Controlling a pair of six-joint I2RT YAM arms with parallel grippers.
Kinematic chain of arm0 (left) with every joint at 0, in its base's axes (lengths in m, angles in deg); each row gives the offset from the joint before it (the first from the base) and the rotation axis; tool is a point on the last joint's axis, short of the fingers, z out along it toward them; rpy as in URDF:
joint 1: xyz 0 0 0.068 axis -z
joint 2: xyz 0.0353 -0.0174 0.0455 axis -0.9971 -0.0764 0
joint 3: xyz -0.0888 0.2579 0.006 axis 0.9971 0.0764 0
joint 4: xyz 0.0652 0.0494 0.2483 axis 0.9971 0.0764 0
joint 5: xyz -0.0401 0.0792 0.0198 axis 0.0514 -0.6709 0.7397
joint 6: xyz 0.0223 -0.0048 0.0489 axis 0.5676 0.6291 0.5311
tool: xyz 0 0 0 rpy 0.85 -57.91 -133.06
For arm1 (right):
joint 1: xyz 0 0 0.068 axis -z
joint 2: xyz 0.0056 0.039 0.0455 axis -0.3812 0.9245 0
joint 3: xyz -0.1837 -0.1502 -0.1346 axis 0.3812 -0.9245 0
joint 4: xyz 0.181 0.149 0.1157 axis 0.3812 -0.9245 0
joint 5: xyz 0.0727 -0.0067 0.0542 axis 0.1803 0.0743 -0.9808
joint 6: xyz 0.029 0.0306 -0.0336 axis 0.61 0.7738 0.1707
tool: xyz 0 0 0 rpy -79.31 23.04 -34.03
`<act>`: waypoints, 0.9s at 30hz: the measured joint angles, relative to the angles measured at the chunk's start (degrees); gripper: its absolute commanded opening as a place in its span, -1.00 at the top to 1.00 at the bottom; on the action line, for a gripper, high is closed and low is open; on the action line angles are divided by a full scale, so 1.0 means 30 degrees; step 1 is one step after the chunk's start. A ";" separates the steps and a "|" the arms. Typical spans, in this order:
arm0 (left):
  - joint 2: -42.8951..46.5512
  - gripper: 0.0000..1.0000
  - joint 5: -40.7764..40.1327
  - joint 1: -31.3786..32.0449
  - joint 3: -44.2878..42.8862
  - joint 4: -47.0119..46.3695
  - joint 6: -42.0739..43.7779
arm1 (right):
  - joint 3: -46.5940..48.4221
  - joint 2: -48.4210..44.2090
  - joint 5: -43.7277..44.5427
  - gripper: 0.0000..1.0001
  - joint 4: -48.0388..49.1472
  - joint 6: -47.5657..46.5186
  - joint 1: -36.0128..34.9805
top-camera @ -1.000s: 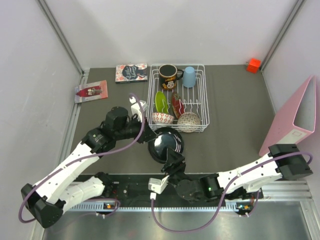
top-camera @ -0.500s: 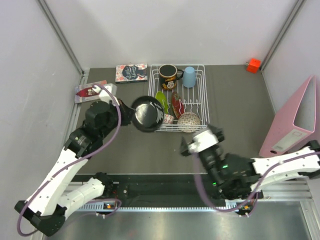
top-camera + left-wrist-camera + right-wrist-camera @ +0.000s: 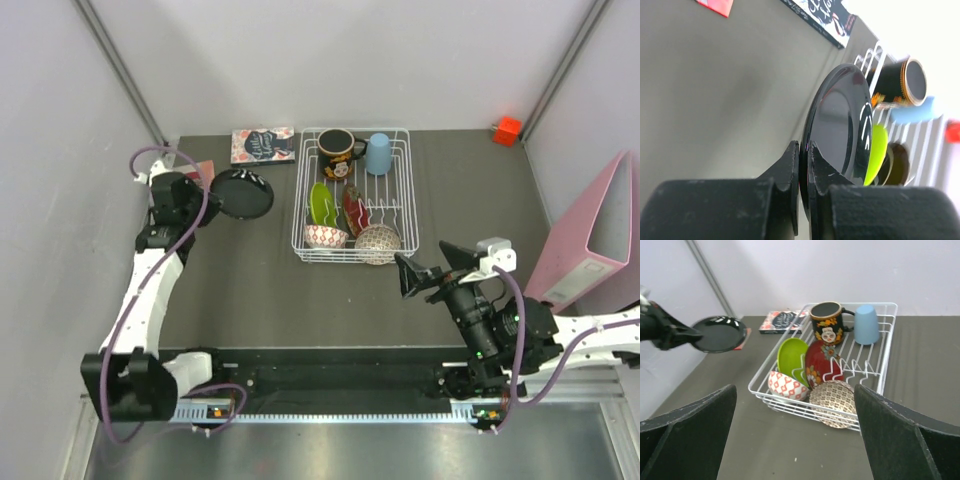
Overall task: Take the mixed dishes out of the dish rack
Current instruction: Place the plate at the center of the board.
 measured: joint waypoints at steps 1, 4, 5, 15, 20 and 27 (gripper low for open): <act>-0.0386 1.00 0.1020 -0.0780 0.0517 -0.0947 -0.0568 | -0.0182 -0.0117 -0.0248 -0.99 -0.0051 0.0168 0.0015; -0.2732 1.00 0.3548 -0.2317 0.1064 -0.3701 -0.1851 | -0.0372 -0.0233 -0.0918 -0.99 -0.0146 0.0663 0.0138; -0.3628 1.00 0.4262 -0.2506 0.1071 -0.4590 -0.2084 | -0.0372 -0.0219 -0.1115 -0.99 -0.0160 0.0758 0.0146; -1.0171 1.00 0.6980 -0.2616 -0.0437 -0.7184 -0.1770 | -0.0364 -0.0058 -0.2222 -0.99 -0.0809 0.1377 0.0437; -1.2036 1.00 0.6951 -0.2987 -0.1151 -0.7176 -0.0984 | -0.0364 -0.0306 -0.2302 -0.99 -0.1843 0.2178 0.0495; -1.4892 1.00 0.6506 -0.3636 -0.2732 -0.6688 -0.0058 | -0.0342 -0.0219 -0.2273 -0.99 -0.3118 0.3300 0.0525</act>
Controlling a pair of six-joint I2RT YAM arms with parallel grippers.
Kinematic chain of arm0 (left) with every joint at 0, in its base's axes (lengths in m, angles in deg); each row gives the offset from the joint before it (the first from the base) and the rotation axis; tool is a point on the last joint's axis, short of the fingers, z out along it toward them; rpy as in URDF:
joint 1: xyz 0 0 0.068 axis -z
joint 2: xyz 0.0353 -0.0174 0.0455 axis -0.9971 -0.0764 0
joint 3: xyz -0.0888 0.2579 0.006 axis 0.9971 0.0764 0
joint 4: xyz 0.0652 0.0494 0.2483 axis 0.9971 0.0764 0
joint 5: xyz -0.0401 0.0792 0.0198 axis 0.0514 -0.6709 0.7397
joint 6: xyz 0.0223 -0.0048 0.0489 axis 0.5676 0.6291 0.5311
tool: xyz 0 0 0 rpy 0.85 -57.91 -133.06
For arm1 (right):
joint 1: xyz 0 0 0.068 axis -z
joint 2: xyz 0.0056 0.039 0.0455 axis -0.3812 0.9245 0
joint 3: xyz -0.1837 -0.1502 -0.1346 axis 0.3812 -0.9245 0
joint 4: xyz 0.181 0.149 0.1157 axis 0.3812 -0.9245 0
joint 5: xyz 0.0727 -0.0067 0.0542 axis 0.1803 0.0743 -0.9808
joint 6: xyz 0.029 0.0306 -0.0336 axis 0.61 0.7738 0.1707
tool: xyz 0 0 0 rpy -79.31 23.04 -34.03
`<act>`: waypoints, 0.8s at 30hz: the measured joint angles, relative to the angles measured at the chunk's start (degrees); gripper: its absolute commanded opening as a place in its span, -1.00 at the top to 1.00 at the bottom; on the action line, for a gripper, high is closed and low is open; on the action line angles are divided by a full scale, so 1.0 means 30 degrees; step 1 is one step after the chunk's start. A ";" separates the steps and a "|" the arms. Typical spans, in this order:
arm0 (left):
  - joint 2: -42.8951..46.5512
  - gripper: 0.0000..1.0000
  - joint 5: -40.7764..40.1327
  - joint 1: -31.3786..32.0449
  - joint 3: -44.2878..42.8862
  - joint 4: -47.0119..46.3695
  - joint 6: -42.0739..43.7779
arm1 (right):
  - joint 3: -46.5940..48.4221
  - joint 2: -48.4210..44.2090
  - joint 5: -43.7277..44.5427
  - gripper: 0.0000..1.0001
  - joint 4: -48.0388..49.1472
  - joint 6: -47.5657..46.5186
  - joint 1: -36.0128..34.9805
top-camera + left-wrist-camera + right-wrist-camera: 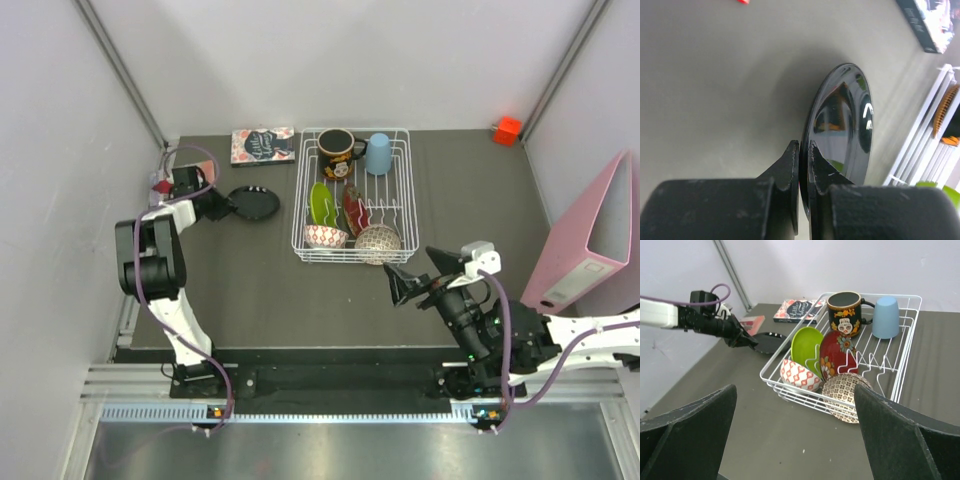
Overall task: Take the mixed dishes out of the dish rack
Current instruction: Place the plate at the center of the board.
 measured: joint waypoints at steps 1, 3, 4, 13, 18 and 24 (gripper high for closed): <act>-0.0364 1.00 0.0022 -0.0029 -0.0270 0.0124 0.0073 | 0.0029 0.0124 0.0000 -0.99 -0.0211 0.0080 0.0000; -0.1035 1.00 0.0291 -0.0102 -0.1129 0.0386 0.0219 | 0.0066 0.0401 0.0015 -0.99 -0.0466 0.0262 0.0000; -0.1311 0.92 0.0284 -0.0102 -0.1632 0.0510 0.0357 | 0.0073 0.0532 0.0015 -0.99 -0.0619 0.0342 0.0000; -0.2229 -0.25 -0.0335 -0.0146 -0.3439 0.2353 0.1319 | 0.0197 0.1552 0.0000 -0.99 -0.1137 0.0634 0.0262; -0.1494 -0.98 -0.0262 -0.0197 -0.2229 0.2302 0.1005 | 0.0408 0.2069 -0.0080 -0.99 -0.1297 0.0678 0.0379; 0.1078 -0.98 -0.0503 -0.0189 -0.0678 0.3096 0.0619 | 0.0860 0.2521 -0.0393 -0.99 -0.1311 0.0685 0.0503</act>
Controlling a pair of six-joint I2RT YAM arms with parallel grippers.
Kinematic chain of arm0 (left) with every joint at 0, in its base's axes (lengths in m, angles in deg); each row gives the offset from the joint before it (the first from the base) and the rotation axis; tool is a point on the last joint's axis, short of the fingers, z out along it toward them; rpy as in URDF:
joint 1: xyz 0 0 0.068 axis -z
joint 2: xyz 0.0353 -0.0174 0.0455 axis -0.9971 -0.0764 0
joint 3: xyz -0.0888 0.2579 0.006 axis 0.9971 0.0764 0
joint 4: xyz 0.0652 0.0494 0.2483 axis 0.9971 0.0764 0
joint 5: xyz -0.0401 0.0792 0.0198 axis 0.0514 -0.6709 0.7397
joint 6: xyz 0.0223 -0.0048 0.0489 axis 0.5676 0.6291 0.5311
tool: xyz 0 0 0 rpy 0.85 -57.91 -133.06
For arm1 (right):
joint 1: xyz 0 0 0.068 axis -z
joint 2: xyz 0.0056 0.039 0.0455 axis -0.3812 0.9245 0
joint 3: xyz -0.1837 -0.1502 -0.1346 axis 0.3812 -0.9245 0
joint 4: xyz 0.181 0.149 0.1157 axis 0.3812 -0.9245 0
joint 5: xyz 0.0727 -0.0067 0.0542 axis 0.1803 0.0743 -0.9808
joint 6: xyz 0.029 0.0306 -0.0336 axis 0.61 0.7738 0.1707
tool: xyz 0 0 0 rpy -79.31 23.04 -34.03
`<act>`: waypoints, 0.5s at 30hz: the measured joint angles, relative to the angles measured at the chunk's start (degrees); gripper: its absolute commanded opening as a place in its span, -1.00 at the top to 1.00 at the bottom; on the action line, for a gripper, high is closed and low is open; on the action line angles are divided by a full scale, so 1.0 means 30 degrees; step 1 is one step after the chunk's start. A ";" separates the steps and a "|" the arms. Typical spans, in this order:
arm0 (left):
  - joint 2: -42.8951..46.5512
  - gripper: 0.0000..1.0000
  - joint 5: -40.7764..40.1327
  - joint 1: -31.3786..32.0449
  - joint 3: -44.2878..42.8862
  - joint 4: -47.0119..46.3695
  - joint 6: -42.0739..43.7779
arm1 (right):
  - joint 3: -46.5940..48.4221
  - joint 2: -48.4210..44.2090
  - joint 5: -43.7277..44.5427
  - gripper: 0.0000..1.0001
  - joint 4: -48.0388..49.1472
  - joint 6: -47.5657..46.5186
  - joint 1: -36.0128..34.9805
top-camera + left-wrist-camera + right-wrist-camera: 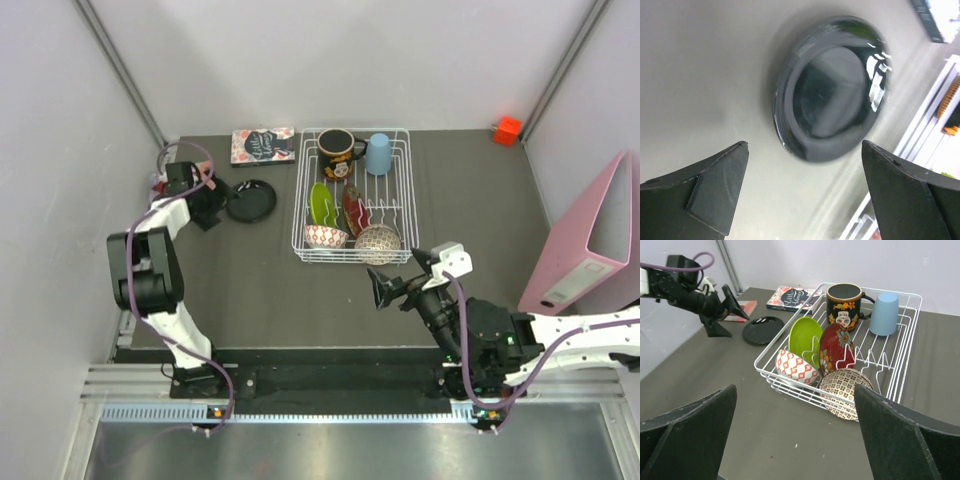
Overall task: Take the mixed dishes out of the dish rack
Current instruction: Place the plate at the center of the board.
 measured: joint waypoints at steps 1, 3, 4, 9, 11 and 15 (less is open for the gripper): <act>0.0656 -0.98 -0.0109 0.0000 0.0182 0.0262 -0.0036 | 0.0109 0.0117 -0.0036 -0.99 -0.0007 -0.0007 0.0036; 0.2266 -0.98 -0.0415 0.0022 0.0481 0.0685 -0.0189 | 0.0335 0.0423 -0.0051 -0.99 -0.0036 -0.0015 0.0182; 0.3359 -0.98 -0.0685 0.0131 0.0634 0.0903 -0.0335 | 0.0517 0.0648 -0.0073 -0.99 -0.0036 -0.0029 0.0364; 0.7766 -0.98 -0.3905 0.2208 0.0685 0.2215 -0.0372 | 0.2040 0.2455 -0.0627 -0.99 -0.0780 -0.0226 0.1887; 0.9100 -0.98 -0.5486 0.4452 0.0459 0.2987 -0.0313 | 0.3140 0.3781 -0.0554 -0.99 -0.1566 0.0102 0.3045; 1.0987 -0.98 -0.7140 0.7890 0.1107 0.3905 -0.0437 | 0.5158 0.6404 -0.2164 -0.99 -0.4058 0.1676 0.6564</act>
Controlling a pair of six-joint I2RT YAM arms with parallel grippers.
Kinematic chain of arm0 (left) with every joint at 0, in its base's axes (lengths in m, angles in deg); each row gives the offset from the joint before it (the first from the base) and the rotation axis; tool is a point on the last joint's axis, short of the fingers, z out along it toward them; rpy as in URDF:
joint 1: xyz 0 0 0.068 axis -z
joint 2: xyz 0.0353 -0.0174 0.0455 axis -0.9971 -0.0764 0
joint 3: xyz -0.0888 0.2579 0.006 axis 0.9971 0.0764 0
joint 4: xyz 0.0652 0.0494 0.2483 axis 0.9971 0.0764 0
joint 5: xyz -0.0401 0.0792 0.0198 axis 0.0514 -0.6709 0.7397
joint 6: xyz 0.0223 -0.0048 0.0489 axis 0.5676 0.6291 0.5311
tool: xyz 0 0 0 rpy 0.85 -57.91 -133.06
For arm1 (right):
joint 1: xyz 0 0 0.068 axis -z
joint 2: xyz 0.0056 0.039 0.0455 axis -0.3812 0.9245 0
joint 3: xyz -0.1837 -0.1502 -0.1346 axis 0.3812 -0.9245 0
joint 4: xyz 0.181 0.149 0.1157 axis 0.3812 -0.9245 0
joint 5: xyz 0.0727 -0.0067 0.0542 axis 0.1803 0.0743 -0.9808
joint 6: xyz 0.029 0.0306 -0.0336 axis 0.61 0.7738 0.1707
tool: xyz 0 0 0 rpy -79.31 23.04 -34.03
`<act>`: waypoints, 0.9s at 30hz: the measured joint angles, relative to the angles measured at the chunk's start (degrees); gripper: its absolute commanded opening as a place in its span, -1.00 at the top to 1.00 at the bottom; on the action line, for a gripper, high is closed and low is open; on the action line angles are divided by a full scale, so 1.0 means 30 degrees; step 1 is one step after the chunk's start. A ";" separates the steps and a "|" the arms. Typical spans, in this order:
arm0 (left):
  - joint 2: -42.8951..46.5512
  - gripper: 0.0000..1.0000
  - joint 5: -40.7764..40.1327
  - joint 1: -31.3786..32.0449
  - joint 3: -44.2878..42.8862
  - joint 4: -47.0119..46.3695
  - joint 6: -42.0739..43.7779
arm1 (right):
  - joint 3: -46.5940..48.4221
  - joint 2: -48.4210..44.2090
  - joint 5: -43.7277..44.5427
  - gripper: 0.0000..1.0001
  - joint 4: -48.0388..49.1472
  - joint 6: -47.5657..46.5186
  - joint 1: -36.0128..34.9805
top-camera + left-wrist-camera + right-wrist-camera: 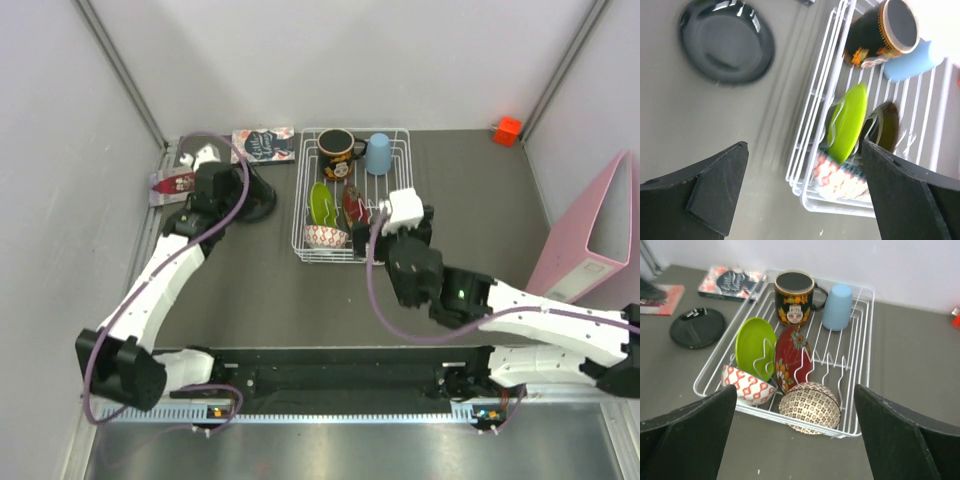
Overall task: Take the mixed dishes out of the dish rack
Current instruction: Place the plate at the center of the board, then pick up the plate from the dish rack.
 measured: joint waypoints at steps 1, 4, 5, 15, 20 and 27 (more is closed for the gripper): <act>0.0678 -0.98 -0.0379 0.0444 0.0648 0.0219 -0.0051 | 0.0816 0.0772 -0.1515 -1.00 -0.1217 0.0911 0.1734; 0.2113 -0.98 -0.0984 0.1027 0.1887 0.1311 -0.0029 | 0.3235 0.3002 -0.5173 -0.99 -0.3373 0.2630 0.6193; 0.2404 -0.98 -0.1086 0.1144 0.2091 0.1625 0.0029 | 0.4051 0.3745 -0.5967 -0.99 -0.3847 0.2878 0.7176; 0.6390 -0.98 -0.1209 0.1472 0.3432 0.2463 0.1596 | 1.2648 1.2728 -0.9777 -0.99 -0.7045 0.2484 0.8735; 0.7147 -0.98 -0.1421 0.1763 0.3963 0.2419 0.1741 | 1.2888 1.5140 -1.0040 -0.91 -0.8211 0.2463 0.8735; 0.7067 -0.98 -0.1304 0.1872 0.5595 0.2528 0.1574 | 1.2874 1.5854 -1.0178 -0.79 -0.8480 0.2557 0.8867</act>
